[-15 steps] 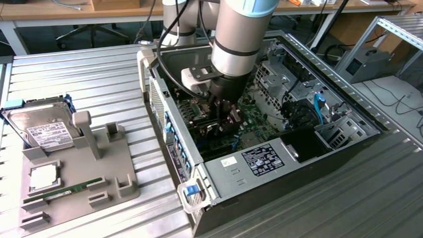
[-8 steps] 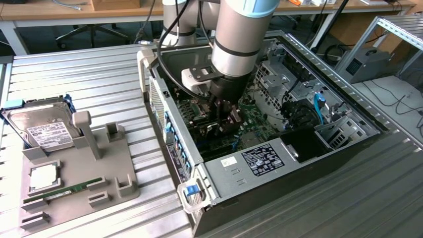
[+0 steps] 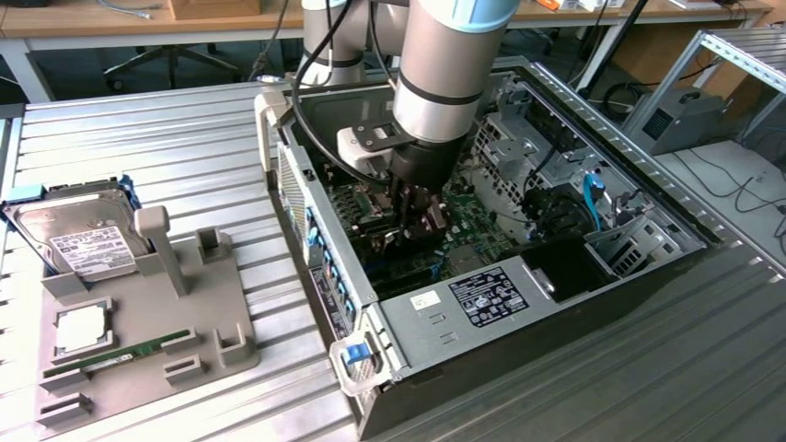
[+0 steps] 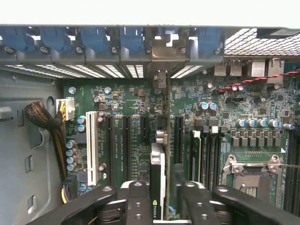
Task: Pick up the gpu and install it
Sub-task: 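Insert the gpu into the slot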
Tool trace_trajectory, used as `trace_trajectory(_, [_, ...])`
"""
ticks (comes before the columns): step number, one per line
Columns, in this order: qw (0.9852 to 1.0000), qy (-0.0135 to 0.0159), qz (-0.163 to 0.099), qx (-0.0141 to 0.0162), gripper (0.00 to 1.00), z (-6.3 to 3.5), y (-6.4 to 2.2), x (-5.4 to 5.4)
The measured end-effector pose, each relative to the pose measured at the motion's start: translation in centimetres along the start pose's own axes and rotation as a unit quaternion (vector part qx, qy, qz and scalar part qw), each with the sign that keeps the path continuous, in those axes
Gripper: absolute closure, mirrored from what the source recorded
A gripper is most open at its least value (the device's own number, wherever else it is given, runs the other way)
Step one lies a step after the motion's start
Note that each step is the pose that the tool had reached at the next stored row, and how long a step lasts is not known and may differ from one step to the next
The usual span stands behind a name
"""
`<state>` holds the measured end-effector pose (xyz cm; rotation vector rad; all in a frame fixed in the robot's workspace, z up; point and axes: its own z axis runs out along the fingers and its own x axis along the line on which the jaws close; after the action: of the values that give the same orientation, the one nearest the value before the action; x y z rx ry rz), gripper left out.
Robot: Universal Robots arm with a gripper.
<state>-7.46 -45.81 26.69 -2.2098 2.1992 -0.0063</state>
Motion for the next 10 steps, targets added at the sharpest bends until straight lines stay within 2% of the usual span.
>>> trace_trajectory(1, [1.0,0.0,0.0,0.0,0.73,0.0,0.0,0.0])
trace_trajectory(10, [1.0,0.0,0.0,0.0,0.73,0.18,0.01,0.0])
